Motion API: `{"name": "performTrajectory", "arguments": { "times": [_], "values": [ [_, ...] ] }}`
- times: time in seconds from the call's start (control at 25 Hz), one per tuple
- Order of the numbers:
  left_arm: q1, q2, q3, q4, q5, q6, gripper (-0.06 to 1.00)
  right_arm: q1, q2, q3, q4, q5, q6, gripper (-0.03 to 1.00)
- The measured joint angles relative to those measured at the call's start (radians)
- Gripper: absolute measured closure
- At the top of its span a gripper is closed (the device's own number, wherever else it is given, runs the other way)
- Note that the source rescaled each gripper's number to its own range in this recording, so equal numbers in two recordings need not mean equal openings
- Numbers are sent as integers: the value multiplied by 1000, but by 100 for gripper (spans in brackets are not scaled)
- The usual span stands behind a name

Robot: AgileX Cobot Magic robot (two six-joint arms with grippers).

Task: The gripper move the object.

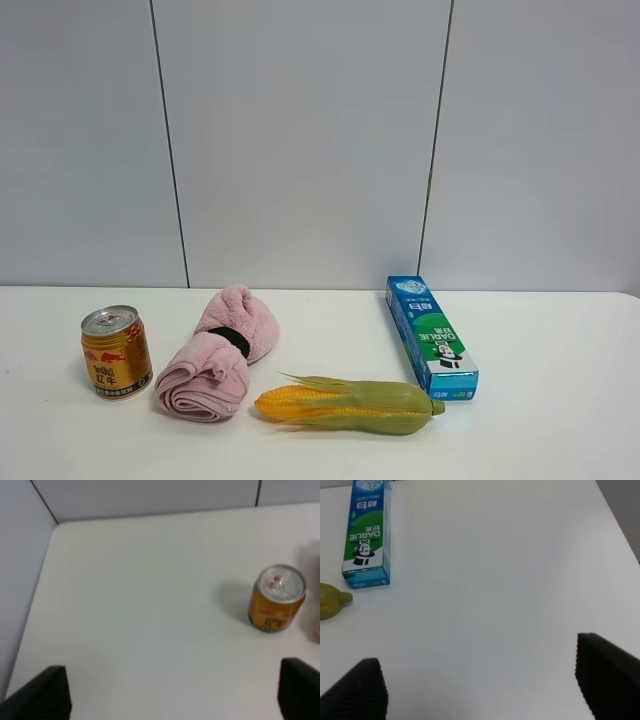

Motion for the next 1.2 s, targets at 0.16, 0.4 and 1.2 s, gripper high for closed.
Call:
{"name": "performTrajectory", "arguments": {
  "times": [0.16,0.4,1.2],
  "values": [
    [0,-108,71,-18,53,-10,43,0,0,0,0,0,0,-3],
    [0,-291,83,-54,107,-41,43,0,0,0,0,0,0,-3],
    [0,-538,241,-282,158,15,2,0,0,0,0,0,0,-3]
  ]
}}
